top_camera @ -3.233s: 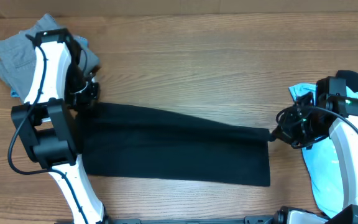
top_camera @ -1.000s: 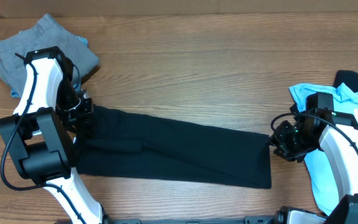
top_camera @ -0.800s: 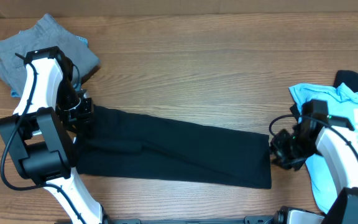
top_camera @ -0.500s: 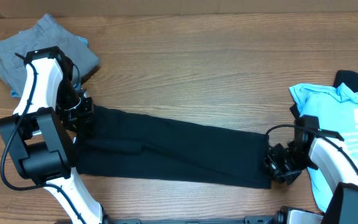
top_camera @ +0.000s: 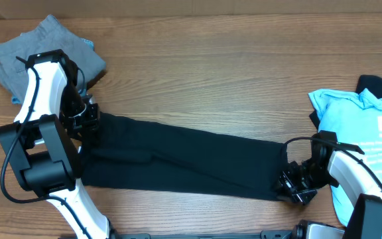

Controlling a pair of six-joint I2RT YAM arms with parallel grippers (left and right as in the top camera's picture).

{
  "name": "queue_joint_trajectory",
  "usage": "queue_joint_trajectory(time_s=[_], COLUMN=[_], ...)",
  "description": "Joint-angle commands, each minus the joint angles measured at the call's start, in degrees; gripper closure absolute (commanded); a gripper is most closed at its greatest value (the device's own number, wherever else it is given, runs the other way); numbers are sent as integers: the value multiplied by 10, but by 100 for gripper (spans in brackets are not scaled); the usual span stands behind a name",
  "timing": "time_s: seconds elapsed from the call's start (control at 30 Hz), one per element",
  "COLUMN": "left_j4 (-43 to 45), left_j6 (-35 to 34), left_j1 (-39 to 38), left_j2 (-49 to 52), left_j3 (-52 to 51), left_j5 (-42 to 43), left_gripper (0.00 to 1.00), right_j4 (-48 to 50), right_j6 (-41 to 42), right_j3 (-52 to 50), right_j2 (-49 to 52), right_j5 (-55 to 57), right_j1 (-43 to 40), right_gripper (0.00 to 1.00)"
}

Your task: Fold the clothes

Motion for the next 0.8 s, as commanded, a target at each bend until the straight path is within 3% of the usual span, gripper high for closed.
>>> queue_joint_trajectory(time_s=[0.0, 0.2, 0.5, 0.63, 0.77], left_j4=[0, 1, 1, 1, 0], left_j6=[2, 2, 2, 2, 2], left_j1=[1, 1, 1, 1, 1], left_j2=[-7, -7, -7, -7, -7], left_j3=[12, 12, 12, 12, 12], left_j5=[11, 11, 11, 11, 11], left_gripper=[64, 64, 64, 64, 64], right_j4=[-1, 0, 22, 30, 22], right_j6=[-19, -19, -19, -19, -29], right_j3=[-3, -3, -17, -20, -5], right_j2=[2, 2, 2, 2, 1], right_j5=[-25, -25, -23, -23, -24], right_j1=[0, 0, 0, 0, 0], right_gripper=[71, 77, 75, 96, 96])
